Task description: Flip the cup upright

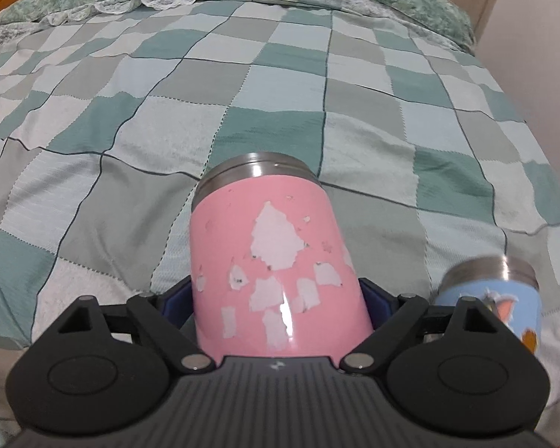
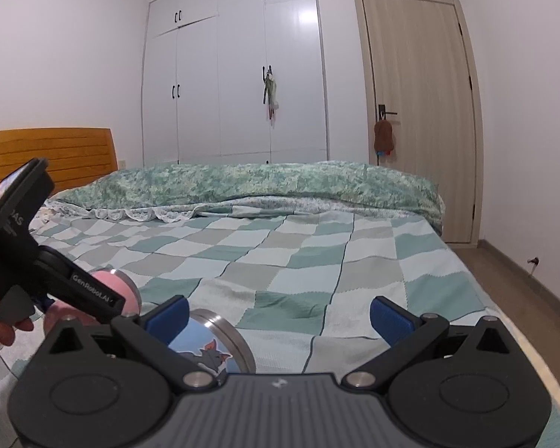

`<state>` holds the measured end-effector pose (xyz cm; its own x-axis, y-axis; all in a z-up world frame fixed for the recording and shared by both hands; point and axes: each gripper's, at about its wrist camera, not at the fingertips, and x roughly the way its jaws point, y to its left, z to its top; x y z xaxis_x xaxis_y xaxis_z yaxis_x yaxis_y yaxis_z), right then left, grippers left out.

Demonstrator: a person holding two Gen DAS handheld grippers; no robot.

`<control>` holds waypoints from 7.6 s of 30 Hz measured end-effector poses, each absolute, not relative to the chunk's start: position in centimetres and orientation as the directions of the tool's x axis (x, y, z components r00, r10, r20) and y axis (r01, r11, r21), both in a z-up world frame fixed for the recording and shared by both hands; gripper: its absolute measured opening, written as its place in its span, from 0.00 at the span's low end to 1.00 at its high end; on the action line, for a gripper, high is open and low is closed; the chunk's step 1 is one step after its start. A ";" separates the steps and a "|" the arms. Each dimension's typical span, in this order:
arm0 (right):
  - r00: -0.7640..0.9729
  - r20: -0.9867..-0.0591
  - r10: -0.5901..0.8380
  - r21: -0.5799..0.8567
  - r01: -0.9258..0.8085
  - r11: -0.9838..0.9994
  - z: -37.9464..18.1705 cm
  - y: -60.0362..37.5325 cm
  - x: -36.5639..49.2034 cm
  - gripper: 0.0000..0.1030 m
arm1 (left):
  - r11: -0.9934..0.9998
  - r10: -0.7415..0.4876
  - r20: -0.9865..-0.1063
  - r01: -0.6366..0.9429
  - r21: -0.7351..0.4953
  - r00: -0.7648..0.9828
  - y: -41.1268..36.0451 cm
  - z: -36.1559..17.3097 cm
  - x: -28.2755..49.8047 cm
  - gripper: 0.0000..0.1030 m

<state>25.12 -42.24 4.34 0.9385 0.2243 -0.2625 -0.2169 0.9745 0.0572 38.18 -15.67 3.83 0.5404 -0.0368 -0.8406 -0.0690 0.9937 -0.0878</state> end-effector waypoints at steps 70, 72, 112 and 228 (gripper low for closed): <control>0.732 -0.597 0.329 0.146 -0.304 0.941 9.1 -22.5 12.4 1.00 | 0.975 -0.217 -0.574 0.208 -0.082 0.789 3.7 7.8 13.8 1.00; 0.696 -0.633 0.340 0.171 -0.302 0.938 8.9 -21.6 13.7 1.00 | 0.979 -0.196 -0.565 0.193 -0.065 0.801 4.4 7.6 14.0 1.00; 0.597 -0.603 0.529 0.499 -0.235 0.834 3.9 -21.9 19.1 0.82 | 0.990 -0.140 -0.584 0.131 -0.058 0.800 6.8 5.0 15.8 1.00; 0.994 -0.055 0.091 -0.175 -0.100 0.980 0.3 -23.0 -3.6 1.00 | 0.997 -0.066 -0.071 0.068 0.028 0.995 1.8 -0.1 0.2 1.00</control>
<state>-3.62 -22.98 0.33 0.9943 0.0913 -0.0554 -0.0997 0.9795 -0.1750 0.23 1.80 -0.09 0.9953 -0.0660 -0.0709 0.0681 0.9973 0.0275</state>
